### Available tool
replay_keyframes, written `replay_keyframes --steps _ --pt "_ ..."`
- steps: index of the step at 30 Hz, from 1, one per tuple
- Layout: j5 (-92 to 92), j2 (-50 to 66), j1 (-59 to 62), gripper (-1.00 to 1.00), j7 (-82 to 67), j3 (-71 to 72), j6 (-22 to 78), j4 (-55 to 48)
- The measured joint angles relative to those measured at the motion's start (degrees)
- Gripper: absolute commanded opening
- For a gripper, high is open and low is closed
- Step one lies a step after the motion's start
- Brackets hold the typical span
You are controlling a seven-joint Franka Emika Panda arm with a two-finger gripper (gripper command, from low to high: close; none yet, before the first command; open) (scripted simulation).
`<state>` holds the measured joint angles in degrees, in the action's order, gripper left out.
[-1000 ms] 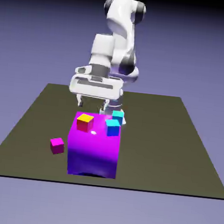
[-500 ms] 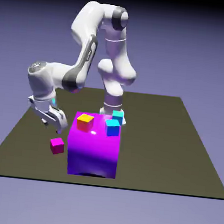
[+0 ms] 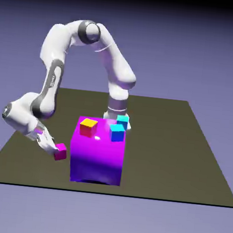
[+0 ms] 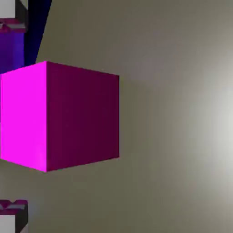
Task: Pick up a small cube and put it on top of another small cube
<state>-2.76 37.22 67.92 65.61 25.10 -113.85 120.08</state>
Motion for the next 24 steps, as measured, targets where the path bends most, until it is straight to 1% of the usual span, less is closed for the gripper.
replay_keyframes --steps 2,6,14,24 --pt "0.1 0.0 0.0 -1.00 0.0 0.0 0.0 0.0" --pt "1.6 -4.3 0.6 -1.00 0.0 0.5 8.9 -5.4" --pt "1.5 -14.8 -15.5 -1.00 -0.1 -12.5 12.0 -6.8" --pt "-1.2 -22.0 -36.3 -1.00 -10.4 -22.3 21.5 -11.8"
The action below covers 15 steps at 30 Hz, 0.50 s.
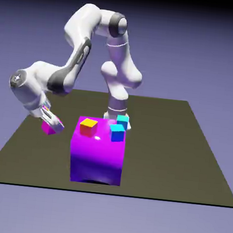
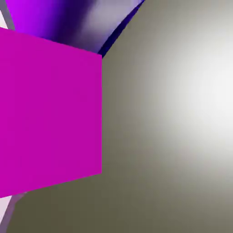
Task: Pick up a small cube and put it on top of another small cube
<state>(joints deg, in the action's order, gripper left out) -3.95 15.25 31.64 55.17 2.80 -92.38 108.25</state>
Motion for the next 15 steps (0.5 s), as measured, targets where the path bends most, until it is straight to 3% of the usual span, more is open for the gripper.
replay_keyframes --steps 15 --pt "-6.1 -1.8 -27.3 -1.00 -25.7 -6.6 21.7 -10.4"
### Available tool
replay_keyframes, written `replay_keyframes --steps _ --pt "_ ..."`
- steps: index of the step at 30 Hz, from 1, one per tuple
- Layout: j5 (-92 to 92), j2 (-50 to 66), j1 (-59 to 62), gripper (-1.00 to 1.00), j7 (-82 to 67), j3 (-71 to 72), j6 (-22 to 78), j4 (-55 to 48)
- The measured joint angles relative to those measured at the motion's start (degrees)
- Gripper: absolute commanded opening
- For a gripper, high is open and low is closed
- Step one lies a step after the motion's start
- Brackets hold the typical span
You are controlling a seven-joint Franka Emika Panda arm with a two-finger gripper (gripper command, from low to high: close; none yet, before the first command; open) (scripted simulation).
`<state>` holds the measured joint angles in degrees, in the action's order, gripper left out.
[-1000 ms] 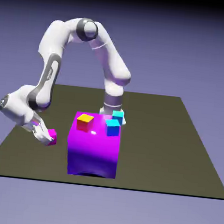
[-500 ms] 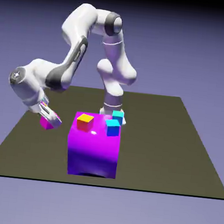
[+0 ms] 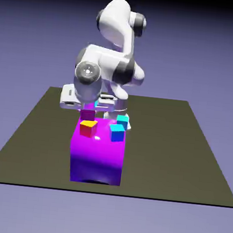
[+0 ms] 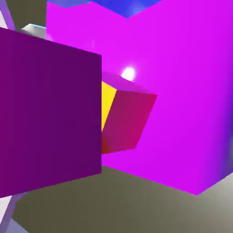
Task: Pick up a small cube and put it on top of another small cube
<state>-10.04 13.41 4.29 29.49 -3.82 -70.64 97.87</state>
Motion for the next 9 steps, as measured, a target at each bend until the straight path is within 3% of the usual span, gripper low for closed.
replay_keyframes --steps 6,7,9 --pt "-0.3 -3.0 0.6 -1.00 0.9 -0.4 -9.4 12.4" --pt "-0.4 -3.1 0.6 1.00 0.9 -0.4 -9.7 12.9" --pt "-0.5 -3.1 0.6 1.00 0.9 -0.4 -9.7 12.9"
